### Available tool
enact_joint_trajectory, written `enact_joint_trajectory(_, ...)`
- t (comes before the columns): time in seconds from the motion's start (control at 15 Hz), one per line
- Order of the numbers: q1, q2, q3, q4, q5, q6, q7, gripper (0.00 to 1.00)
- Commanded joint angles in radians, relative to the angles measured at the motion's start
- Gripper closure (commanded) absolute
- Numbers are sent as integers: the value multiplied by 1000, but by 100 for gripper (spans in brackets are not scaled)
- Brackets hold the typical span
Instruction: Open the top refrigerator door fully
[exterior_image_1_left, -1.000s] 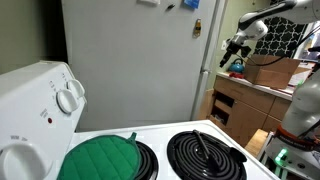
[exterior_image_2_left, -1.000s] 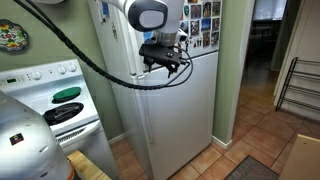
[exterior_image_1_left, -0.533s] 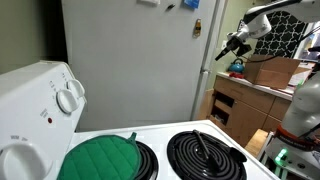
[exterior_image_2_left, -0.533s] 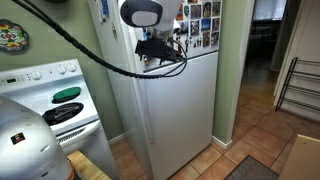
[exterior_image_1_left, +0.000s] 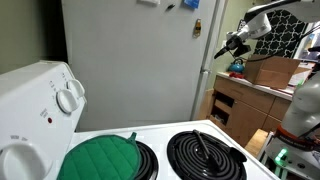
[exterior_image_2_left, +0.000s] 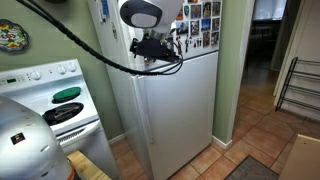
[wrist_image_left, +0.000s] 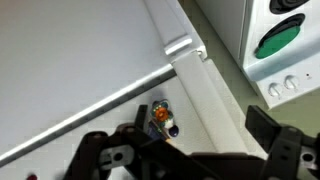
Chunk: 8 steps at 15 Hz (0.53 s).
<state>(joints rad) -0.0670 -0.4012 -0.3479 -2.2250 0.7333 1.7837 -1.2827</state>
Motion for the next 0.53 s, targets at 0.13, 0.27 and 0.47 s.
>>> enact_joint_trajectory(0.13,-11,28,-27,16,158,-222,-160,0)
enact_joint_trajectory(0.27,-25,38,-25,15,207,-278,-219,0)
enact_joint_trajectory(0.47,-46,56,-15,11,269,-345,-291,0)
